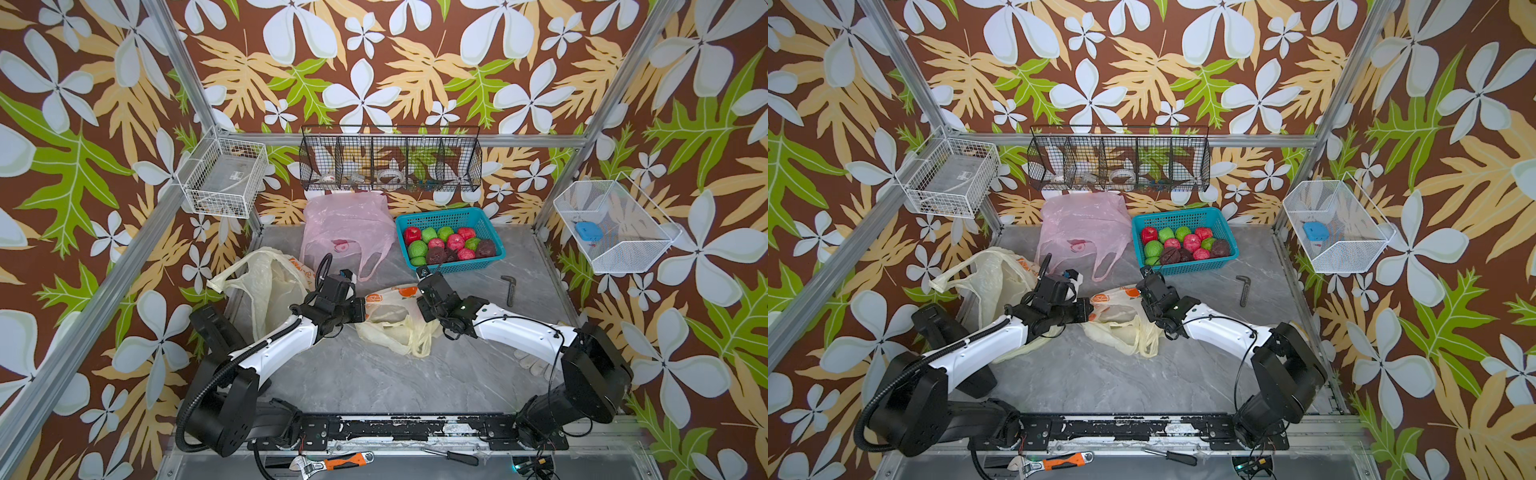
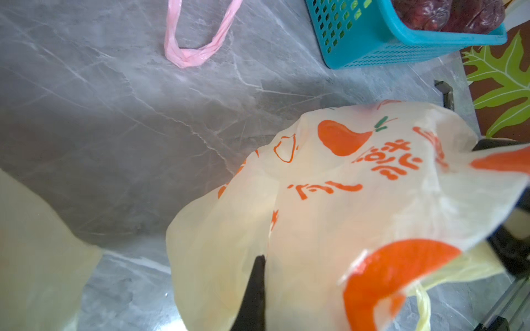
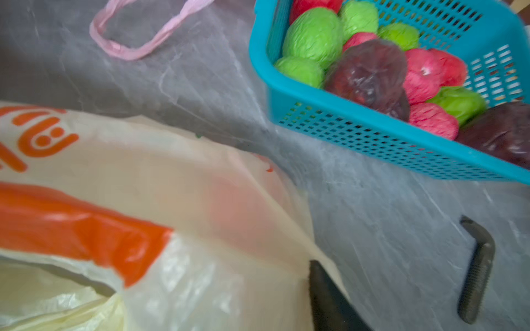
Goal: Untie the knot of a plastic bag & take out the apple
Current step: Adjust the plastic bag at the center of the board.
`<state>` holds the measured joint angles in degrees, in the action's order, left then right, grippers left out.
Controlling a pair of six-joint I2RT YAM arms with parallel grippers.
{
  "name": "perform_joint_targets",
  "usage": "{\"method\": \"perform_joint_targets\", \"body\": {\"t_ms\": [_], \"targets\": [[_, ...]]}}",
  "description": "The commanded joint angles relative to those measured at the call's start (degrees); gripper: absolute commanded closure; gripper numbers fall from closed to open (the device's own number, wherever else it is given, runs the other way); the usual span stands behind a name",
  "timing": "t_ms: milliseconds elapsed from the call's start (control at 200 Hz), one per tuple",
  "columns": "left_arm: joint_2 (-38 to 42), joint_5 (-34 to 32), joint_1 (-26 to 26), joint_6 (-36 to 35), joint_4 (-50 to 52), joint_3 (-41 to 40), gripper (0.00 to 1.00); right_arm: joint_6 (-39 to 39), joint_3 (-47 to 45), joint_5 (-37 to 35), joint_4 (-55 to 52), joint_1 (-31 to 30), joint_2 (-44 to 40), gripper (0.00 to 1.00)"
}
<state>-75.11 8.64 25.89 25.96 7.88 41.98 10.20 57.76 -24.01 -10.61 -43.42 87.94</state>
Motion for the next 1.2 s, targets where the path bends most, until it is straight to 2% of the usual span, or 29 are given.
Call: {"method": "perform_joint_targets", "body": {"t_ms": [0,170,260,365,566,646,711,756,816,886,966,1041,1111,1196], "targets": [[2.23,-0.60,1.79,1.00,-0.14,-2.22,1.00,-6.34,0.08,-5.69,7.64,-2.91,-2.95,0.99],[2.84,-1.45,2.06,2.73,-2.09,-5.71,1.00,-16.59,1.02,-11.17,14.86,-11.92,-6.30,1.00],[1.80,-1.06,2.06,3.16,-3.16,-5.85,1.00,-19.32,0.56,-11.28,17.19,-14.98,-7.69,1.00],[-0.02,-1.60,2.06,3.05,-3.69,-5.35,1.00,-18.94,-0.85,-8.64,18.02,-15.55,-9.45,1.00],[-4.21,-1.17,2.07,2.44,-3.80,-3.45,1.00,-17.78,-1.11,-9.15,15.21,-14.20,-8.38,0.99],[-4.91,-1.01,2.10,2.40,-3.75,-2.63,1.00,-11.25,1.52,-10.36,9.18,-11.12,-6.08,0.84],[-4.97,-1.14,2.11,2.46,-3.70,-2.20,1.00,-6.79,3.32,-11.06,4.78,-9.32,-5.19,0.63],[-4.87,-1.27,2.10,2.66,-3.79,-2.16,1.00,-5.61,3.59,-10.97,3.42,-9.16,-5.62,0.52],[-4.67,-1.28,2.06,2.94,-3.89,-2.16,1.00,-4.48,3.86,-8.61,1.97,-9.14,-7.24,0.43],[-4.35,-1.59,2.15,3.29,-3.84,-2.16,1.00,-2.97,4.04,-4.97,0.62,-9.44,-9.67,0.38],[-3.92,-2.04,2.18,3.87,-3.90,-2.20,1.00,-1.68,4.21,-2.80,-0.20,-11.20,-12.46,0.37],[-3.49,-2.68,2.20,4.62,-4.01,-2.31,1.00,-2.46,4.73,-7.56,0.39,-16.23,-13.45,0.38],[-3.38,-3.02,2.16,5.20,-3.88,-2.08,1.00,-2.03,6.50,-10.48,0.42,-20.53,-11.74,0.47],[-3.57,-2.60,2.24,5.66,-3.85,-1.51,1.00,1.77,7.29,-8.99,0.86,-22.42,-7.69,0.62]]}}
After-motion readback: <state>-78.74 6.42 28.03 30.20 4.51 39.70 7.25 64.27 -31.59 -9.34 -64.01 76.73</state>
